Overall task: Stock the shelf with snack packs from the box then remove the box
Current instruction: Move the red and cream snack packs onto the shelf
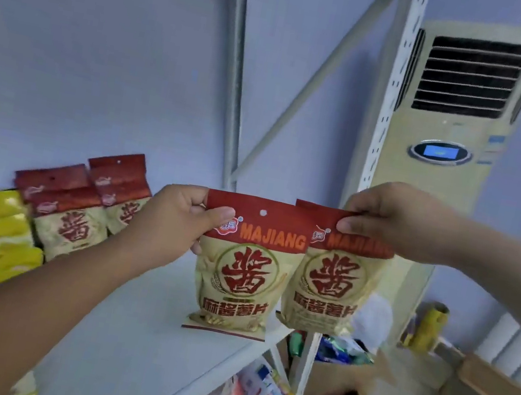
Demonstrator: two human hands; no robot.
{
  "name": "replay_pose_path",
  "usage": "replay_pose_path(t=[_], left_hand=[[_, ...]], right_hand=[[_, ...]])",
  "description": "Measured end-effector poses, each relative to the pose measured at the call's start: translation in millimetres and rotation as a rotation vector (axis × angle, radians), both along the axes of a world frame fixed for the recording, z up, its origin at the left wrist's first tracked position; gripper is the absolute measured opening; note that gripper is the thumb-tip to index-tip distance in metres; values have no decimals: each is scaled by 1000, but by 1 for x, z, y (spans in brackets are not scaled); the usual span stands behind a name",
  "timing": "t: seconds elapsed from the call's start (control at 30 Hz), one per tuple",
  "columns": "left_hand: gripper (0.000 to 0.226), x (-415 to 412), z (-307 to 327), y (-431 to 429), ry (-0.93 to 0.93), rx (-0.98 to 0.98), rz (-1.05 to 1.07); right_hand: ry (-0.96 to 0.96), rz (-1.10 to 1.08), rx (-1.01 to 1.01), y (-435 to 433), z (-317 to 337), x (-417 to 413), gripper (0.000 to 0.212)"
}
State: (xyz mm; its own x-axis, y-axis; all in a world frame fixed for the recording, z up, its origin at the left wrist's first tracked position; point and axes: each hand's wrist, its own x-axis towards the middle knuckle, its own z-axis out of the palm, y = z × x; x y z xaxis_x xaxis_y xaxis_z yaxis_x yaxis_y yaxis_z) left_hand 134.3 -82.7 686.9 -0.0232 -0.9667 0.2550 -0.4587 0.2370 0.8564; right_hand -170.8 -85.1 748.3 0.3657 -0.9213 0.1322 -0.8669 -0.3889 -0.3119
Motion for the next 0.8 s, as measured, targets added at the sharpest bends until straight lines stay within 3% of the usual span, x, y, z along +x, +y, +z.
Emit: replay_pose_path(t=[0.1, 0.3, 0.5, 0.63, 0.8], left_hand=[[22, 41, -7, 19, -18, 17, 121], [14, 107, -27, 27, 22, 26, 190], [24, 162, -41, 12, 5, 47, 222], [12, 202, -54, -10, 1, 50, 257], [16, 247, -73, -44, -3, 87, 386]], right_hand=[[19, 110, 20, -12, -3, 49, 21], [62, 289, 14, -41, -14, 133, 21], [112, 353, 35, -84, -29, 202, 19], [131, 380, 51, -115, -45, 244, 18], [150, 397, 30, -159, -65, 284, 15]])
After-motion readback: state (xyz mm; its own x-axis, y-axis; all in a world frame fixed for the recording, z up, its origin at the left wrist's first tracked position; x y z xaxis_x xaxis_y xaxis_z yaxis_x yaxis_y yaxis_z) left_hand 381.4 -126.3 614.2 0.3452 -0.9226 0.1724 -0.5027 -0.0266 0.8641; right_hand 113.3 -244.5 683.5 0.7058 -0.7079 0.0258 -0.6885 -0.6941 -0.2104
